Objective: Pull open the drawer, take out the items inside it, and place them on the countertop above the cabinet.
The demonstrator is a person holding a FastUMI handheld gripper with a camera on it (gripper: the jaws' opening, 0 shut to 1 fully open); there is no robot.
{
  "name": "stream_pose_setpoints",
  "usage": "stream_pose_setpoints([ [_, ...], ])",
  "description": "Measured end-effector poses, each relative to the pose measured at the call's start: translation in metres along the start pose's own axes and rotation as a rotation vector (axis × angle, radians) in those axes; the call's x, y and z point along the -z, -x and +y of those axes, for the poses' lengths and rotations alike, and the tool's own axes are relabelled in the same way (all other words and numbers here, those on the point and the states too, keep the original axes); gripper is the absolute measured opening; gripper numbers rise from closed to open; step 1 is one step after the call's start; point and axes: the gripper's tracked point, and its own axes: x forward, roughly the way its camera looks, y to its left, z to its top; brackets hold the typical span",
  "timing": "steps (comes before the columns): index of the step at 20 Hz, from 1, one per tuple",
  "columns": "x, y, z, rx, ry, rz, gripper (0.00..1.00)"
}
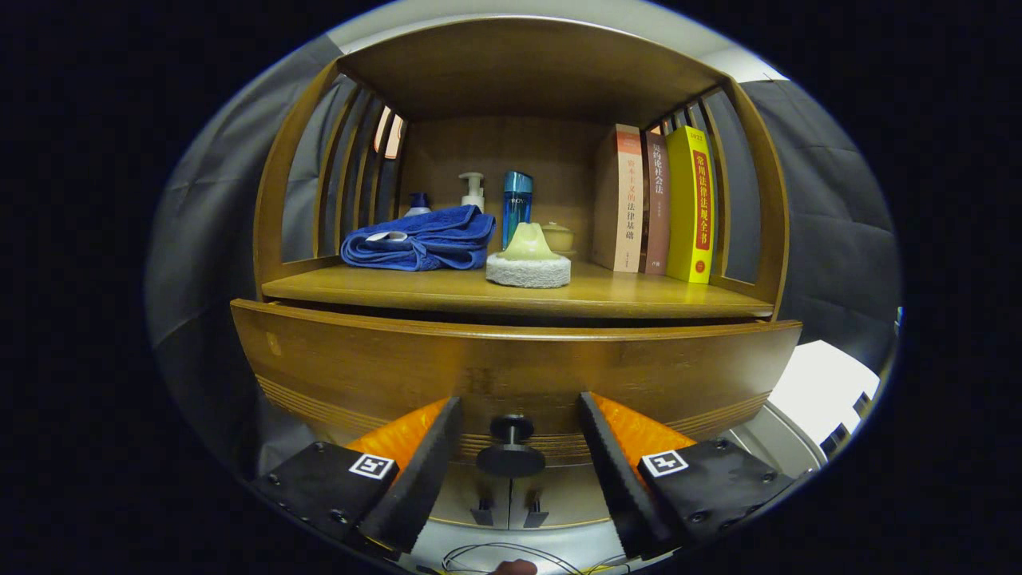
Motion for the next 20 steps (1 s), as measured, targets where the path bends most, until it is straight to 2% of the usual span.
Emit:
stream_pose_setpoints([
  [12,0.001,-0.028,0.0,0.004,0.018,0.013,0.98],
  [18,0.003,-0.027,-0.001,0.003,-0.002,-0.002,0.98],
  [20,0.013,-0.027,0.006,-0.02,-0.007,0.027,0.98],
])
